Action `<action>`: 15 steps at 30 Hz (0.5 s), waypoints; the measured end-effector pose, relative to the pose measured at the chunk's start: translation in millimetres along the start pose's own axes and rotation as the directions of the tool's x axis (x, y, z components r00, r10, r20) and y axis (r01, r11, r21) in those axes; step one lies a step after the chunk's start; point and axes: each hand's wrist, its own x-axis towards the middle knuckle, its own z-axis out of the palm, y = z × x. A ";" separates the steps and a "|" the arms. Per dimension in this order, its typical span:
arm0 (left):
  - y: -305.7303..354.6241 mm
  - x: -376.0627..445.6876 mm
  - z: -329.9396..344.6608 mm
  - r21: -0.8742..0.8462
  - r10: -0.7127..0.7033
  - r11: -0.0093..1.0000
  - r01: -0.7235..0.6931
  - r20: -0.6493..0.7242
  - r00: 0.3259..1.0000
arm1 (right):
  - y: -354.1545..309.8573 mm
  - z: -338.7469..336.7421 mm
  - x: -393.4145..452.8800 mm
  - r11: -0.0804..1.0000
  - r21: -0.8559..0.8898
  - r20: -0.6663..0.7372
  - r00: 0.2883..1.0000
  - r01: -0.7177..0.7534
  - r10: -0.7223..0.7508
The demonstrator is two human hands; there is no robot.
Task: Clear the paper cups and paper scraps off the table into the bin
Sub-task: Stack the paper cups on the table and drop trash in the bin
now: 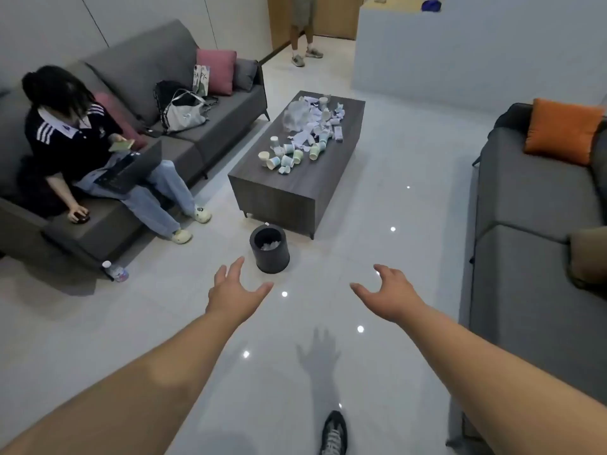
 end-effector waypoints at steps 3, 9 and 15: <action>51.0 45.8 -4.3 -0.034 0.026 0.999 -0.027 -0.017 1.000 | -18.3 -33.9 59.8 0.998 0.061 -0.007 1.000 -0.001 0.002; 126.7 152.8 -3.8 -0.126 0.020 0.992 -0.021 -0.015 1.000 | -49.0 -73.3 179.6 0.996 0.090 0.005 1.000 -0.012 0.011; 180.8 294.1 -5.4 -0.158 -0.047 0.986 0.045 -0.011 0.999 | -89.7 -97.5 318.6 0.997 0.076 -0.004 1.000 0.005 -0.004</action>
